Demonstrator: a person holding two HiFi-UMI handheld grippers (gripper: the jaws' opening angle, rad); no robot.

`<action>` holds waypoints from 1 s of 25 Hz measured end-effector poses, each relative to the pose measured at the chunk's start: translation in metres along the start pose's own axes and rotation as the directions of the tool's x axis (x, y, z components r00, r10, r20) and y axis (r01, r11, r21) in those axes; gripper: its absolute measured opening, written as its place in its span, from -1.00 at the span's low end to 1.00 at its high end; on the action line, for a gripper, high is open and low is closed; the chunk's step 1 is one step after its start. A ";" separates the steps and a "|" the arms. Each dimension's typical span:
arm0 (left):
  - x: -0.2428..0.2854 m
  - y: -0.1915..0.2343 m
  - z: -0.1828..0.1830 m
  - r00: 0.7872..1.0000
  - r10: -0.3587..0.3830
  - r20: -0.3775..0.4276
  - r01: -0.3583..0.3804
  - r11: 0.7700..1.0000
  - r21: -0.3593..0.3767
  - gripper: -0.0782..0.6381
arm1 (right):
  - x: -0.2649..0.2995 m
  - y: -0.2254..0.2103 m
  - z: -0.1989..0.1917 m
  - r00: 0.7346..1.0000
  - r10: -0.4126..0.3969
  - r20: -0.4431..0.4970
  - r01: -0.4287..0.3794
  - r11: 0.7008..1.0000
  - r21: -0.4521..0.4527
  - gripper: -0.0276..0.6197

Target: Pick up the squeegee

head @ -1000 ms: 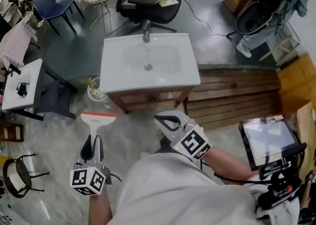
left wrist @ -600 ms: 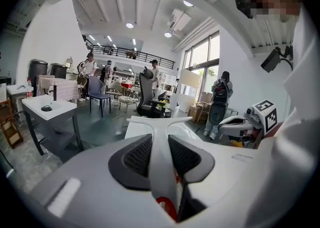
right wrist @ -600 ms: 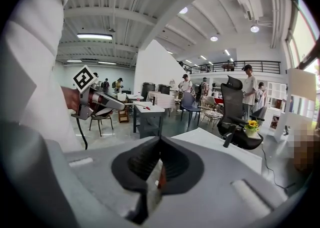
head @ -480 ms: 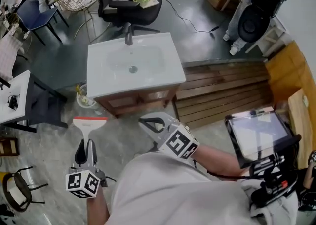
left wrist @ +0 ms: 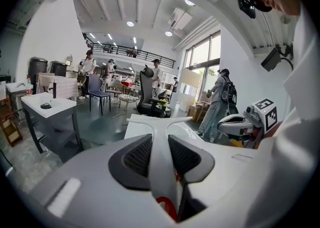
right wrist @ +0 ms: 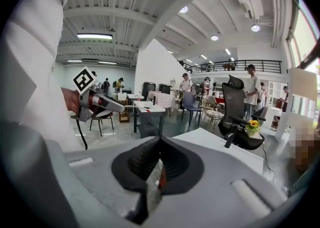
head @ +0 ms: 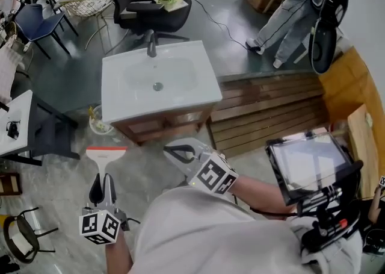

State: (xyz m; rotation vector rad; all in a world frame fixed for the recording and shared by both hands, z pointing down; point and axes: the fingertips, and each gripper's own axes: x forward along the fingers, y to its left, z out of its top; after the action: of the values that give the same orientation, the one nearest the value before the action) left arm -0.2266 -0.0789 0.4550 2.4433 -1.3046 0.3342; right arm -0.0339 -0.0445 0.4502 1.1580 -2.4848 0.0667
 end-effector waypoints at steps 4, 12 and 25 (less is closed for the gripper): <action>-0.001 0.001 -0.003 1.000 -0.001 -0.011 0.001 1.000 -0.003 -0.49 | 0.002 0.002 0.002 1.000 0.007 -0.004 -0.007 1.000 0.001 -0.91; -0.001 0.005 0.000 1.000 -0.004 -0.019 0.003 1.000 -0.014 -0.49 | 0.007 0.002 0.006 1.000 0.012 -0.029 -0.012 1.000 -0.008 -0.91; 0.021 0.007 0.000 0.999 -0.011 -0.037 0.011 1.000 -0.013 -0.49 | 0.015 -0.013 0.001 0.999 0.000 -0.045 0.000 1.000 -0.005 -0.91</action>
State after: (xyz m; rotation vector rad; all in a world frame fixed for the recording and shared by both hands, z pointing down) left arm -0.2212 -0.0983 0.4640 2.4212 -1.2736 0.3654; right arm -0.0326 -0.0639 0.4534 1.1422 -2.4440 0.0852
